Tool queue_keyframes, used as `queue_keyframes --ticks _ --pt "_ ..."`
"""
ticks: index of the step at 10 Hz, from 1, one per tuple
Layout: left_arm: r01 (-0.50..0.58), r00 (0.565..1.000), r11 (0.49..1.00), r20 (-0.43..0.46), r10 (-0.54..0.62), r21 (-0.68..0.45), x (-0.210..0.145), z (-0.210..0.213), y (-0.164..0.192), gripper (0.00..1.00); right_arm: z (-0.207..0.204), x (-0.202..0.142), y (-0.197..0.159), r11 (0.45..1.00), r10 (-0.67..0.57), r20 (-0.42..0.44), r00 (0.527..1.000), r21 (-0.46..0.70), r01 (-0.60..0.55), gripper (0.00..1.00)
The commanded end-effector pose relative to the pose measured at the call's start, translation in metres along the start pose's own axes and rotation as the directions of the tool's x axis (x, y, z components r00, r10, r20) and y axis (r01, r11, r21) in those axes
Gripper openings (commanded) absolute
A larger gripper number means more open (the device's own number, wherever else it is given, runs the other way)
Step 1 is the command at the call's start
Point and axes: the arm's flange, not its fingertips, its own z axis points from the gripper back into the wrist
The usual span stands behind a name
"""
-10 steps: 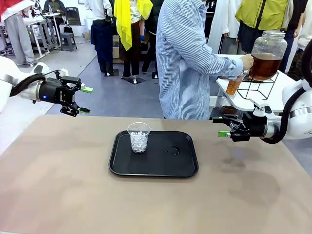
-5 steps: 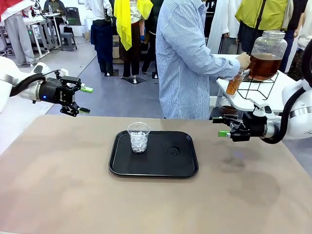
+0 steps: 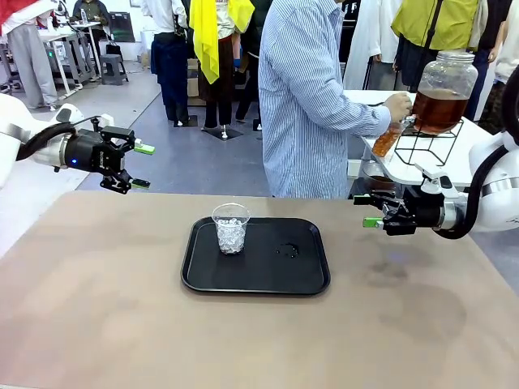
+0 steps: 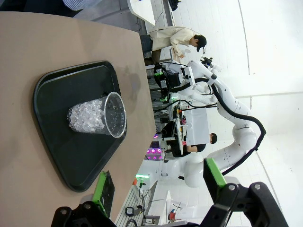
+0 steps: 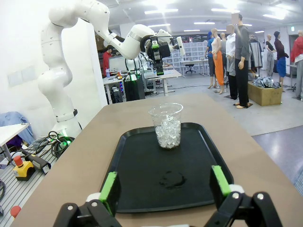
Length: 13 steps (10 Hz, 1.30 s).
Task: Pour the drink into the iced cup.
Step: Pick up the iced cup indicated by the human and present it to them.
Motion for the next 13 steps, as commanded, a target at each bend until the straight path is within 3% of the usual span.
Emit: queue_keyframes --ticks 1,13 --pt "0.002 1.0 1.0 0.001 -0.002 -0.001 -0.0019 0.0007 -0.0016 1.0 -0.0007 0.003 -0.0022 1.0 0.003 -0.001 1.0 0.003 -0.003 1.0" --pt "0.002 1.0 1.0 0.001 -0.002 -0.001 -0.0019 0.0007 -0.0016 1.0 -0.0007 0.003 -0.0022 1.0 0.003 -0.001 1.0 0.003 -0.003 1.0"
